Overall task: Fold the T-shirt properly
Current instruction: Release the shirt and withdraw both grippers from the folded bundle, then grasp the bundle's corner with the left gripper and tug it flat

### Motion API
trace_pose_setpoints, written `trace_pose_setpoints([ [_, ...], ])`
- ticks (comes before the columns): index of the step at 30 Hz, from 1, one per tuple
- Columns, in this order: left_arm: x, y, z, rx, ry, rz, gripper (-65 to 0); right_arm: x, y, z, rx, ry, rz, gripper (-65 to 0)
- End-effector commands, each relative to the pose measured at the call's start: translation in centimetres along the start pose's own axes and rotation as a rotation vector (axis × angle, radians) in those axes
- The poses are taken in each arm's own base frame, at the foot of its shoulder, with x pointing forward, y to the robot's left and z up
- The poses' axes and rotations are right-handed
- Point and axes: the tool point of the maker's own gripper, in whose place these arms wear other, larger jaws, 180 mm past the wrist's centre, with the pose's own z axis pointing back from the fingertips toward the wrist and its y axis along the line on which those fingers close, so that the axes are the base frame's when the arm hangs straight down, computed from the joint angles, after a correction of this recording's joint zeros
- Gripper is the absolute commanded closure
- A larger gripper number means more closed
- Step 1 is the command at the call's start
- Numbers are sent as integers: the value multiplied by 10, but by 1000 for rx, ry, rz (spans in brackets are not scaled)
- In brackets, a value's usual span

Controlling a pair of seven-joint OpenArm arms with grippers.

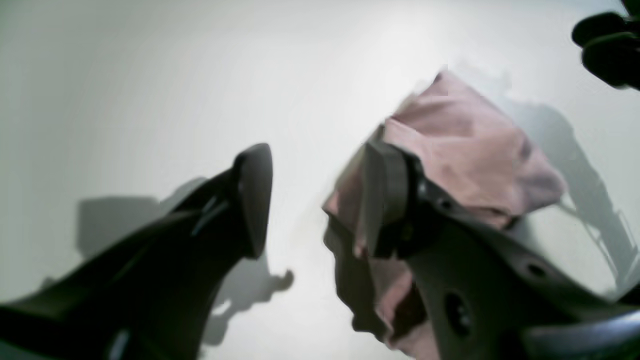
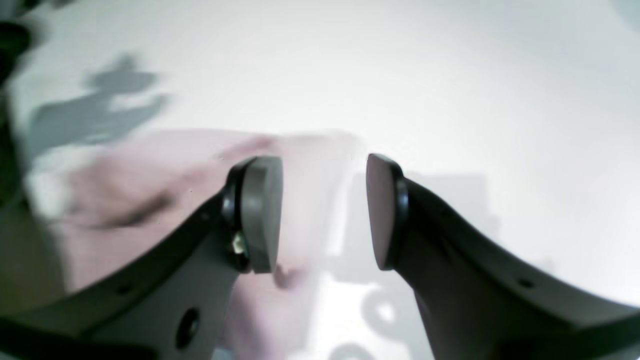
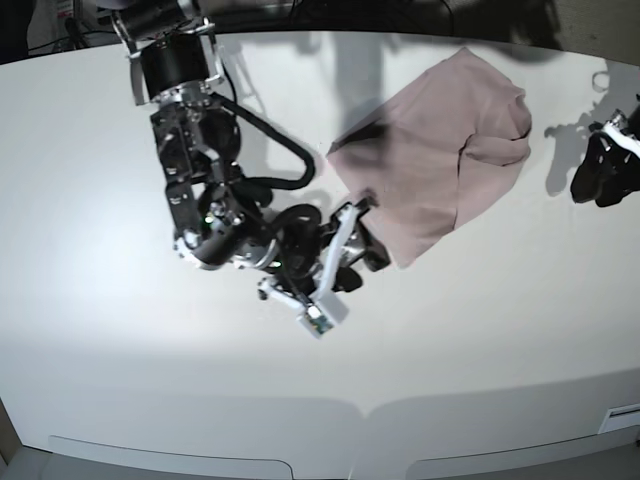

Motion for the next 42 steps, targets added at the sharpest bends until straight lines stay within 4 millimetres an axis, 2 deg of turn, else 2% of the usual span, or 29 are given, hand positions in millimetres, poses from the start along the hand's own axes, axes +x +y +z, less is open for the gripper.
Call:
trace_pose_setpoints([
  [1, 18, -14, 3, -50, -59, -41, -279, 19, -4, 7, 1, -64, 20, -256],
  [5, 16, -46, 6, -78, -44, -125, -279, 7, -35, 25, -81, -35, 5, -256],
  [8, 8, -65, 1, -62, -9, -249, -279, 7, -45, 33, -96, -48, -27, -256],
  [15, -35, -91, -24, -54, 101, -444, -279, 7, -47, 35, -98, -53, -40, -256],
  [19, -49, -95, -32, -31, 148, -487, -279, 7, -47, 35, -98, -53, -40, -256],
  [24, -68, -115, -44, -49, 196, -531, -279, 7, -47, 35, -98, -53, -39, -256],
  [27, -75, -119, -50, -5, 211, -586, -279, 7, -47, 35, -98, -53, -39, -256],
  [30, -71, -121, -55, 36, 179, -609, -279, 7, -47, 35, -98, -52, -40, -256],
  [36, -61, -105, -55, 141, 141, -602, -278, 2, -47, 35, -97, -24, -41, -256],
  [38, -61, -103, -55, 153, 139, -596, -244, 2, -47, 35, -97, -25, -42, -256],
  [42, -57, -96, -54, 197, 134, -600, -64, 2, -47, 35, -97, -24, -42, -256],
])
